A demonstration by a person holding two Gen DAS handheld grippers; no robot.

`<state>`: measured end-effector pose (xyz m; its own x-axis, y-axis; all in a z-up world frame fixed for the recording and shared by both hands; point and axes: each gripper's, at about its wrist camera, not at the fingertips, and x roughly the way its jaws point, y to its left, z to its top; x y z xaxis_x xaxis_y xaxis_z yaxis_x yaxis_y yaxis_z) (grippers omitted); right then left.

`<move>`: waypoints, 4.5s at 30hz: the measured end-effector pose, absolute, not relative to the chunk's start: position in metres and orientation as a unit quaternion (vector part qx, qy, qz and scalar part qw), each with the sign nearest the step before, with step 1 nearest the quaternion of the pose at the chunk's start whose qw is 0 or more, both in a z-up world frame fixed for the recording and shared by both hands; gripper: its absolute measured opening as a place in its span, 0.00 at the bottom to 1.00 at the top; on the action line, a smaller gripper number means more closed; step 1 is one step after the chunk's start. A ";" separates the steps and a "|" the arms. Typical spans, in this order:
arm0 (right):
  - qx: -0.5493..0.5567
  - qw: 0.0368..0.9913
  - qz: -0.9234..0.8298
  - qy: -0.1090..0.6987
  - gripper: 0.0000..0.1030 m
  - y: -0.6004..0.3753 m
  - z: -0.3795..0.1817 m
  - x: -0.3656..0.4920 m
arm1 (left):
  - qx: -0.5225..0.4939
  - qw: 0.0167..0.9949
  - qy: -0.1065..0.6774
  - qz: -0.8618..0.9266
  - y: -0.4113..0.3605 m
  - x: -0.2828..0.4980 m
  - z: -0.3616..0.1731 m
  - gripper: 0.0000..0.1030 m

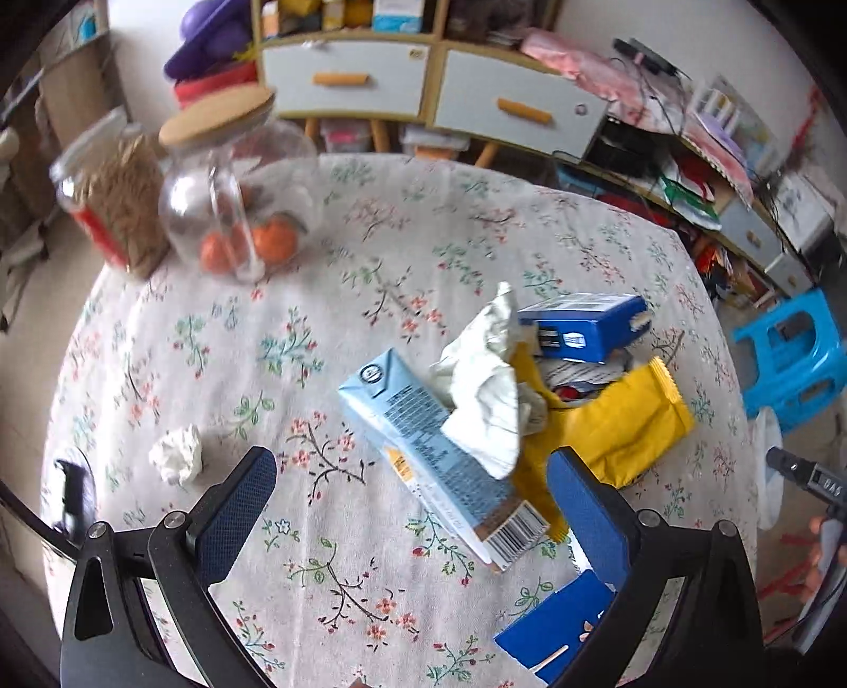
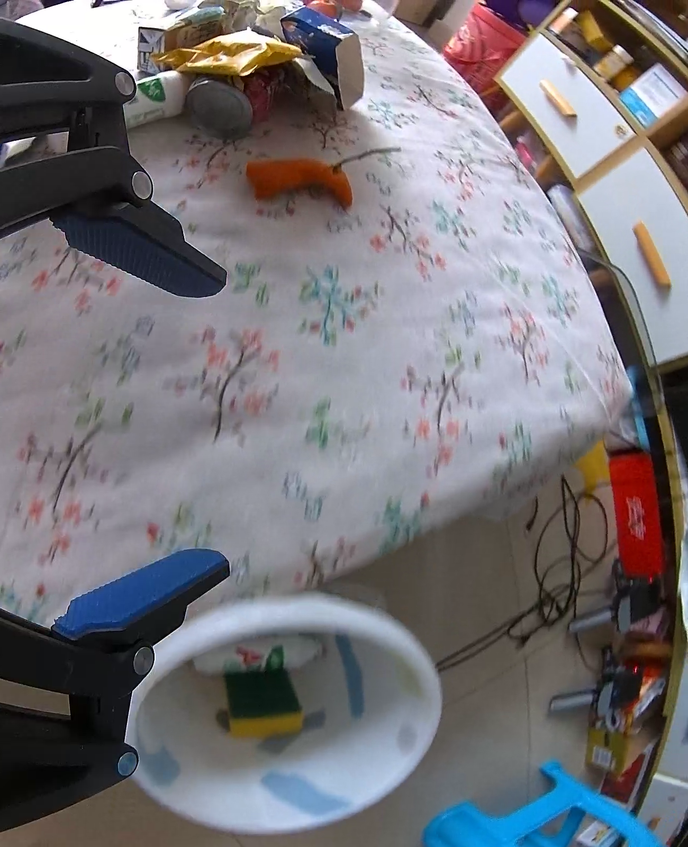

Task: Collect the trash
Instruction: 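Grasp the light blue milk carton with the left tool while the right tool reaches the orange peel, then close the right tool on the orange peel and lift it, then carry the carton and peel to the white bucket and open both tools over it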

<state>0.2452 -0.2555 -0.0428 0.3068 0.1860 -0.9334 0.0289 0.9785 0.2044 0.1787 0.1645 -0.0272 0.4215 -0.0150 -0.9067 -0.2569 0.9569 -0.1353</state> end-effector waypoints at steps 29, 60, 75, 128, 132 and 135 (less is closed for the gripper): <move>0.085 0.779 0.089 0.614 0.81 -0.141 -0.085 0.296 | -0.156 0.785 0.596 0.059 0.189 0.178 -0.081 0.41; -0.034 0.816 0.099 0.569 0.24 -0.088 -0.093 0.278 | -0.211 0.827 0.520 0.028 0.207 0.130 -0.024 0.38; -0.025 0.828 0.111 0.548 0.18 -0.127 -0.066 0.258 | -0.206 0.841 0.500 -0.002 0.168 0.127 -0.003 0.38; 0.217 0.836 -0.077 0.498 0.62 -0.503 -0.027 0.156 | -0.033 0.805 0.541 -0.243 -0.218 0.193 -0.016 0.38; 0.223 0.834 -0.085 0.497 0.62 -0.518 -0.028 0.146 | -0.027 0.800 0.542 -0.255 -0.249 0.200 -0.019 0.38; 0.224 0.833 -0.095 0.497 0.63 -0.528 -0.030 0.139 | -0.023 0.799 0.541 -0.261 -0.269 0.204 -0.022 0.38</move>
<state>0.1390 -0.5284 -0.0298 0.4875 0.0650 -0.8707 0.3809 0.8815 0.2790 0.2043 -0.2691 -0.0219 0.2785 -0.4426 -0.8524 0.3918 0.8627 -0.3198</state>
